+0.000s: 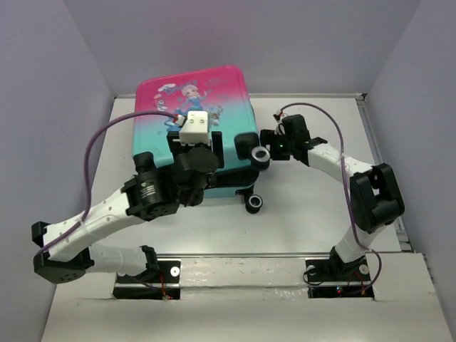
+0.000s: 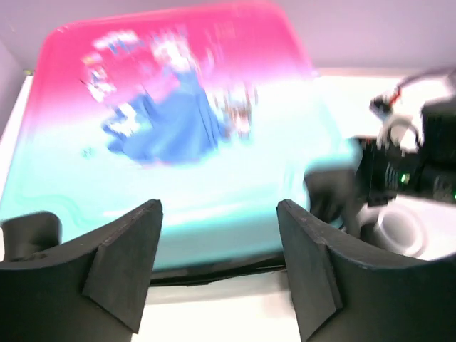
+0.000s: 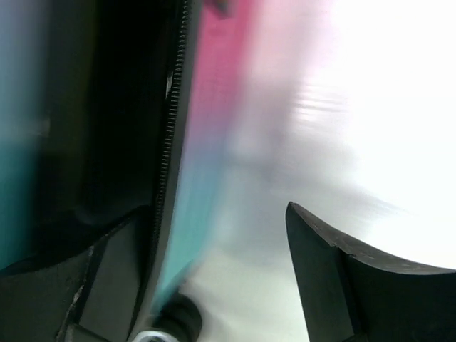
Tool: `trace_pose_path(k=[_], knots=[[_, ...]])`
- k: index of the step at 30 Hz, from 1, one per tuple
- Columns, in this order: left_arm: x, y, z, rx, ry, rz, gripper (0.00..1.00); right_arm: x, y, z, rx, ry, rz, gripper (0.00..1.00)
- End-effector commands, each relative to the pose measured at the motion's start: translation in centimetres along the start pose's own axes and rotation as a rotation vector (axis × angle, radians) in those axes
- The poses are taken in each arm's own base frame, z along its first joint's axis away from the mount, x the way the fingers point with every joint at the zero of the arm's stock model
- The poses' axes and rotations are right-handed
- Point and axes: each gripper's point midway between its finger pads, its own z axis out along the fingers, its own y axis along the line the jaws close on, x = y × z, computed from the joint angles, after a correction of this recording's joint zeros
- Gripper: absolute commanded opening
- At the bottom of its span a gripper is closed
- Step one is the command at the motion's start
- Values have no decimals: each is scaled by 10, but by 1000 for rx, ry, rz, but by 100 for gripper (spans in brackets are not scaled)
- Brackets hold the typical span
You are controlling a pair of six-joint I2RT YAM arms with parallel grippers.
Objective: Pack the luggage
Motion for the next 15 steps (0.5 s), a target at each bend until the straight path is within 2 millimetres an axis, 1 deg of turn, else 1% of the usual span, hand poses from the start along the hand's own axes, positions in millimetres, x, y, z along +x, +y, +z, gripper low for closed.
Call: trace_pose_path(k=[1, 2, 3, 4, 5, 6, 7, 8, 9, 10, 11, 12, 13, 14, 15], knots=[[-64, 23, -18, 12, -132, -230, 80, -41, 0, -52, 9, -167, -33, 80], [-70, 28, -20, 2, -143, -234, 80, -45, -4, -60, 29, -189, -27, 79], [-80, 33, -22, -6, -162, -252, 80, -46, -7, -67, 51, -204, -26, 78], [-85, 36, -21, -15, -172, -253, 82, -48, -7, -73, 61, -221, -25, 76], [-90, 38, -21, -14, -178, -233, 83, -51, -6, -86, 65, -250, -24, 69], [-98, 47, -15, -49, -194, -244, 84, -52, -8, -92, 83, -266, -17, 64], [-101, 47, -10, -40, -197, -237, 85, -53, -6, -104, 82, -294, -17, 49], [-105, 50, -3, -41, -205, -233, 86, -50, -9, -102, 94, -289, -13, 36], [-111, 50, 7, -34, -216, -237, 86, -53, -4, -114, 82, -317, -14, 28], [-118, 63, 26, -44, -226, -241, 87, -50, -3, -117, 78, -319, -12, 15], [-121, 68, 37, -53, -230, -241, 88, -52, 0, -123, 66, -333, -9, 9], [-124, 68, 57, -66, -231, -221, 88, -49, 8, -131, 29, -339, -11, 7], [-128, 86, 78, -99, -225, -210, 91, -46, 13, -134, 2, -337, -17, 7], [-129, 90, 94, -103, -210, -204, 92, -43, 17, -138, -22, -335, -21, 7], [-127, 88, 125, -100, -168, -185, 93, -36, 17, -137, -32, -321, -19, 7]])
